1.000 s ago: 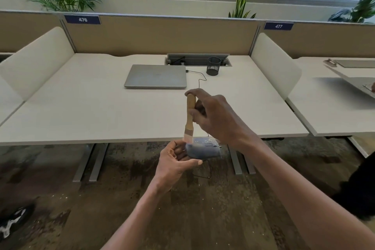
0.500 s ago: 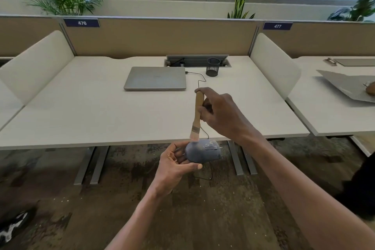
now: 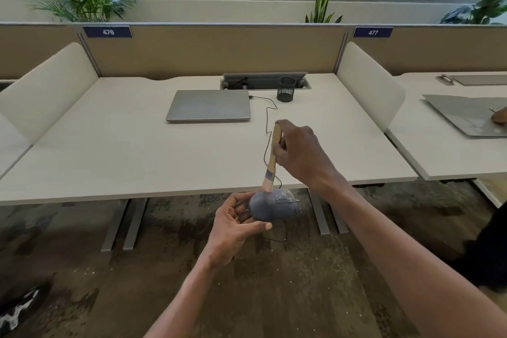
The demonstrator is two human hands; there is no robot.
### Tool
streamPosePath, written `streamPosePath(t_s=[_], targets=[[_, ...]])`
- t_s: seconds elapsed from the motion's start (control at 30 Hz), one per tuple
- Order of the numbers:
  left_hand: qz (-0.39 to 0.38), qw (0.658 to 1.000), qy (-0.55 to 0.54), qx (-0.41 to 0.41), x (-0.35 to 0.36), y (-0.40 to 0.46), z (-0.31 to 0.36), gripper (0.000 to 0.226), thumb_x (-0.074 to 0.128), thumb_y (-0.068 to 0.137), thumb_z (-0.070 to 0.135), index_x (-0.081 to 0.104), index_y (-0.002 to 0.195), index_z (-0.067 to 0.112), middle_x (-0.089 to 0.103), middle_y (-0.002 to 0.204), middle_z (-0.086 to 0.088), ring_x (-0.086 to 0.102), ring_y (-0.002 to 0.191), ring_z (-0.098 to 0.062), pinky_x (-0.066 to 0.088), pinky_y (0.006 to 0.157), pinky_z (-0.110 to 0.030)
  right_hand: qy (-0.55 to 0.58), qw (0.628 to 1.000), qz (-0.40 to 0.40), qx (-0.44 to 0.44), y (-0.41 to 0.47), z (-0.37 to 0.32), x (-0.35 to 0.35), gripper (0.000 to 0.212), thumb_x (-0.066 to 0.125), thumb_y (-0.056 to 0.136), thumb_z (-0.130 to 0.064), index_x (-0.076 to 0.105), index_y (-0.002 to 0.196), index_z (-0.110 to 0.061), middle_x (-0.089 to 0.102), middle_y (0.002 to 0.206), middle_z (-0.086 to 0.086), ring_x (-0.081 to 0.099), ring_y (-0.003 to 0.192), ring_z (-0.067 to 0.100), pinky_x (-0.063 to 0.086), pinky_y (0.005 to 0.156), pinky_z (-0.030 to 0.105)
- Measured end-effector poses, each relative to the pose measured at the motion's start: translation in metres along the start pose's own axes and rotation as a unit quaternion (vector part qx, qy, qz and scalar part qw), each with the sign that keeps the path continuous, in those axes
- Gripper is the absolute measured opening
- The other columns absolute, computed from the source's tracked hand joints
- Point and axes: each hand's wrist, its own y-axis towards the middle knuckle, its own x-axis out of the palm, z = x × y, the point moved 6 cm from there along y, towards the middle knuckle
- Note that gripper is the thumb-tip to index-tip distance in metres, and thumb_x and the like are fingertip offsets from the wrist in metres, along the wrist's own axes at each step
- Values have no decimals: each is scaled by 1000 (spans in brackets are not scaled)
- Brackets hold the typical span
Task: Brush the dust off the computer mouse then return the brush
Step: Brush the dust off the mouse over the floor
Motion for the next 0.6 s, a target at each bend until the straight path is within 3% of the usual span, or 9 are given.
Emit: streamPosePath(t_s=[0.2, 0.4, 0.6], targets=[[3, 1000, -6, -1, -1, 1, 4, 85, 101, 53, 30, 60, 125, 13, 74, 122, -6, 70, 116, -25, 59, 92, -34, 87, 996, 7, -26, -6, -9, -7, 25, 62, 93, -3, 59, 118, 0, 71, 79, 16, 72, 67, 32, 62, 68, 47], [6, 1000, -6, 9, -3, -2, 5, 82, 100, 55, 29, 61, 125, 15, 73, 122, -5, 70, 116, -25, 60, 90, -33, 83, 996, 17, -35, -11, -9, -5, 37, 61, 95, -4, 56, 132, -7, 70, 77, 13, 69, 68, 30, 60, 70, 47], [26, 999, -18, 6, -9, -3, 4, 90, 101, 49, 38, 59, 126, 18, 73, 122, 0, 69, 116, -20, 59, 89, -28, 135, 988, -13, -76, -23, -13, -6, 42, 67, 94, -5, 55, 133, -12, 74, 85, 11, 74, 69, 19, 64, 70, 35]])
